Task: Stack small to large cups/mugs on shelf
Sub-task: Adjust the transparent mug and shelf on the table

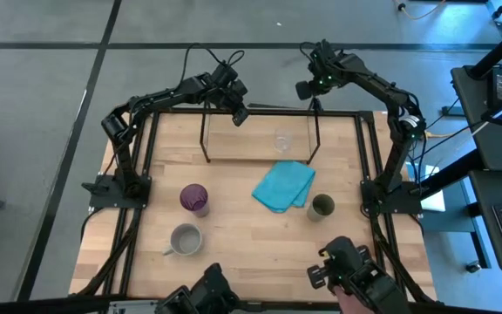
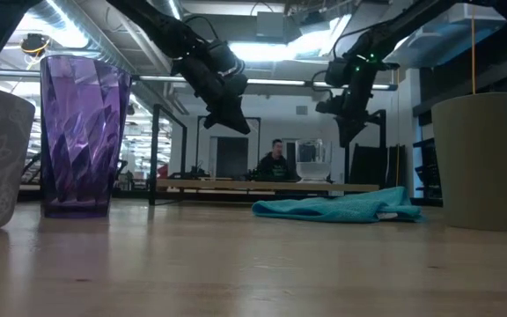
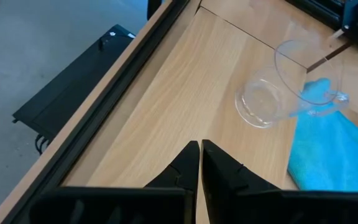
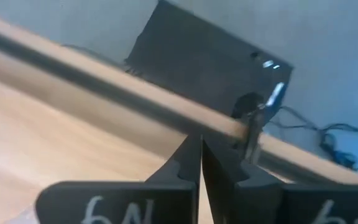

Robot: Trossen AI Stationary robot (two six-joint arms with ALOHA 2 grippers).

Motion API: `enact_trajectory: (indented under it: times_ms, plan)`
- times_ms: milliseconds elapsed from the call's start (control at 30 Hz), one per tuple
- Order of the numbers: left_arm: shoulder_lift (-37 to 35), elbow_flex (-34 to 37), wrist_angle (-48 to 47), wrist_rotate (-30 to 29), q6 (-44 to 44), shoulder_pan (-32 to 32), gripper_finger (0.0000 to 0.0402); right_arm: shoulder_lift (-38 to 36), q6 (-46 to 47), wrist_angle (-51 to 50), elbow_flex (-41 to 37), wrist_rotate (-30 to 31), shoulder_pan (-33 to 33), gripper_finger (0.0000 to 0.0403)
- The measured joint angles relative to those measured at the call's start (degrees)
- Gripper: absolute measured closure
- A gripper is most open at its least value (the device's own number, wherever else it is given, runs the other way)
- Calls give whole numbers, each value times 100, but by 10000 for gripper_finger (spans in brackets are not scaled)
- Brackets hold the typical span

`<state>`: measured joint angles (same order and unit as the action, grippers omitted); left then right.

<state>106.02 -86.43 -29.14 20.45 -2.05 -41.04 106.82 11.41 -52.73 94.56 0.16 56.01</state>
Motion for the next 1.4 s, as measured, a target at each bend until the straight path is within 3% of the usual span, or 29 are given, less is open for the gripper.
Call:
enact_trajectory:
  times_ms: [167,400,667,1067,1400]
  plan:
    - [0,0,14,41,-8,0,390,0,-15,528,0,322,4,386]
    - [0,0,280,648,28,56,390,-100,-3,1311,2,-4,-103,386]
    - [129,2,366,419,-344,583,390,-726,-470,1638,5,541,-568,386]
    - [547,2,630,157,-454,1244,390,-1138,-114,670,9,708,-989,386]
    - [728,4,856,153,-454,1449,390,-1138,25,589,9,930,-1334,386]
